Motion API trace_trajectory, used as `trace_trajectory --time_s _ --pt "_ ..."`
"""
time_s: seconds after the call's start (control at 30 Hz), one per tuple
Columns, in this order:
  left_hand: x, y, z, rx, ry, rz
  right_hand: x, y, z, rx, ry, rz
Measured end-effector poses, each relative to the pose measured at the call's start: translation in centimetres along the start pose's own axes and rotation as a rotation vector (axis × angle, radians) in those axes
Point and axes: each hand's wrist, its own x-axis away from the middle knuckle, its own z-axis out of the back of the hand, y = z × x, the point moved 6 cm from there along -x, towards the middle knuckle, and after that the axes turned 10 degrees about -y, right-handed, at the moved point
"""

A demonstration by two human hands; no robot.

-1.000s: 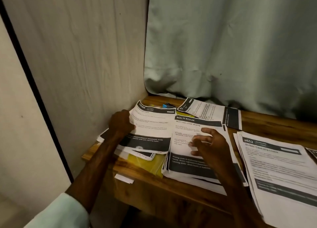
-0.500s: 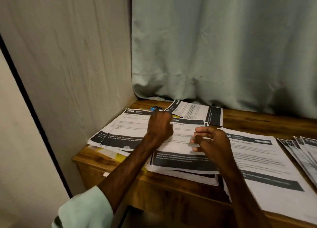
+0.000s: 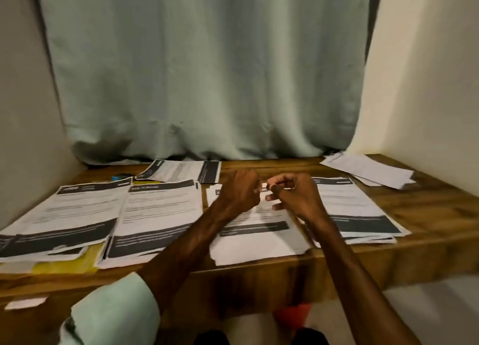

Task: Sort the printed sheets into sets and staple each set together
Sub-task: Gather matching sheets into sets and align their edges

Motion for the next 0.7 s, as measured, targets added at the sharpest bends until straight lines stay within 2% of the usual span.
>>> trace_trajectory --time_s 0.3,0.53,0.6,0.7 --pt "-7.1 13.8 -5.9 -0.018 -0.111 -0.214 -0.8 6.0 14.7 0.135 0.194 -0.050" --pt "-18.4 20.4 -11.6 0.045 -0.106 -0.317 -8.7 13.2 28.6 0.431 0.439 -0.113" --pt "-22.0 21.4 -14.0 0.069 -0.155 -0.319 -11.4 16.2 32.2 0.508 0.450 -0.185" --pt "-26.4 23.1 -16.8 0.006 -0.204 -0.295 -15.0 19.9 36.7 0.667 0.372 -0.286"
